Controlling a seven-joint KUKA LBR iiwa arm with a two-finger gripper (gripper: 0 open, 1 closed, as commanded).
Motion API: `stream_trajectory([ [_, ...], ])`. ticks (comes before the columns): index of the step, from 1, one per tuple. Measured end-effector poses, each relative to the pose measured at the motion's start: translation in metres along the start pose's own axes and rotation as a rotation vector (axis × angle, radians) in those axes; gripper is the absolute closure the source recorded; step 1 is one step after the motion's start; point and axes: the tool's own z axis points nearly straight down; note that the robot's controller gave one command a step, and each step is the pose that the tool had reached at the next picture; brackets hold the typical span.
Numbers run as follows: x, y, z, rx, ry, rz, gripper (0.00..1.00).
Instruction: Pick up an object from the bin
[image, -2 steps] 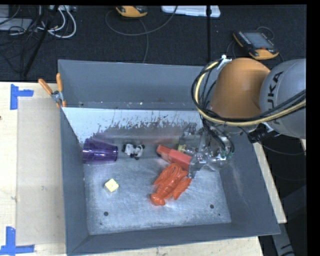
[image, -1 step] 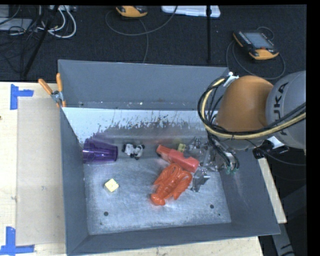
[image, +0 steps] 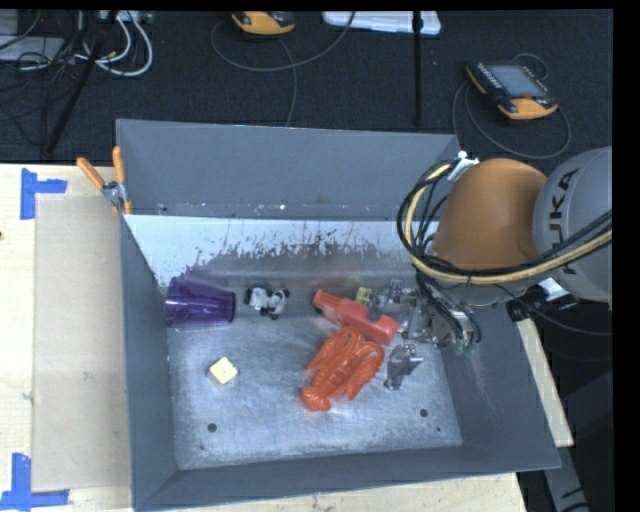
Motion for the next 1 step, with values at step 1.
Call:
stream_trajectory([
  [1,-0.0138,0.0204,0.0197,0.0,0.004,-0.132,0.0],
])
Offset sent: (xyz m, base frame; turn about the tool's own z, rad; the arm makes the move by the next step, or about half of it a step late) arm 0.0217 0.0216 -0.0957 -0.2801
